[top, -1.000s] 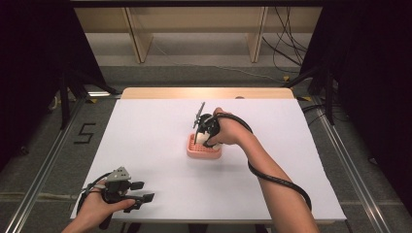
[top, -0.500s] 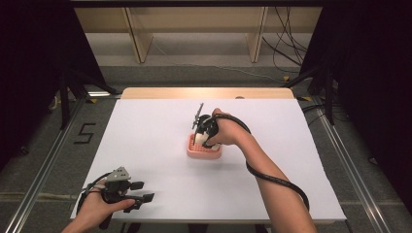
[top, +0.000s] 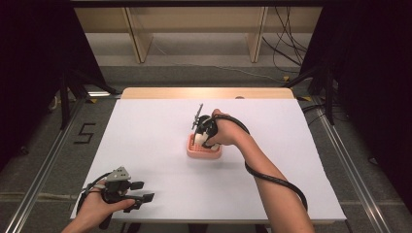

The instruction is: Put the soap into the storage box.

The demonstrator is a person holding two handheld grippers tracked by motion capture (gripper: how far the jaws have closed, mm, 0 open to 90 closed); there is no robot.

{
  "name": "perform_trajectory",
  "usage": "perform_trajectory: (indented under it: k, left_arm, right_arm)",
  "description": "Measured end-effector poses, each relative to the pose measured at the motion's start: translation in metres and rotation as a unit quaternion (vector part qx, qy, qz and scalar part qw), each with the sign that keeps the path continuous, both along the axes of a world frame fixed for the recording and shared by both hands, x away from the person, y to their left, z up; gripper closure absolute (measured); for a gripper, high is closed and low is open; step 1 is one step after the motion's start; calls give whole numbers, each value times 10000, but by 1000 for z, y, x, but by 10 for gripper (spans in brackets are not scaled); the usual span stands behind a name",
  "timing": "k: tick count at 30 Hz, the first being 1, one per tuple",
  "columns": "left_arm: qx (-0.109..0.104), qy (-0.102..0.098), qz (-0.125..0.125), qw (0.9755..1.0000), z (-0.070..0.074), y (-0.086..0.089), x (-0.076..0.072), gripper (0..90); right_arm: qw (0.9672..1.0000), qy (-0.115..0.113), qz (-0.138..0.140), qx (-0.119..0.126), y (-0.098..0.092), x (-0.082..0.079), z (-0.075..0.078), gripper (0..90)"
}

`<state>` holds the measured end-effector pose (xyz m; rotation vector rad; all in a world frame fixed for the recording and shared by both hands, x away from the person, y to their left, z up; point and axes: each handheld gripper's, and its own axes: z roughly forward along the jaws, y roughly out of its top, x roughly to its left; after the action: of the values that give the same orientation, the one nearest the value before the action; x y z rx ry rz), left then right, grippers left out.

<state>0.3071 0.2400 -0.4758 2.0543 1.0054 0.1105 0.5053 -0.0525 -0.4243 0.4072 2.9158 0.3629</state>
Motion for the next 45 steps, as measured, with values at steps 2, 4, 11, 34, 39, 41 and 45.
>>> perform_trajectory:
  k: [2, 4, 11, 34, 39, 41, 45]
  left_arm:
    - [-1, 3, -2, 10000, 0, 0, 0, 338]
    - [2, 2, -2, 10000, 0, 0, 0, 338]
    - [3, -1, -3, 10000, 0, 0, 0, 338]
    - [41, -4, -3, 10000, 0, 0, 0, 338]
    - [77, 25, 11, 10000, 0, 0, 0, 338]
    - [1, 22, 16, 10000, 0, -1, 0, 338]
    - [76, 27, 13, 10000, -1, 0, 0, 338]
  right_arm:
    - [10000, 25, -58, 15, 0, 0, -1, 504]
    - [10000, 48, -9, 12, 1, 0, -3, 504]
    - [9999, -24, 143, -19, 2, 2, -3, 504]
    - [9999, 28, 122, 4, 3, 2, -9, 500]
    - [10000, 46, 81, 13, 3, 2, -8, 499]
    - [9999, 46, 103, 25, 3, 2, -8, 499]
    - [9999, 40, 97, 27, 3, 2, -8, 496]
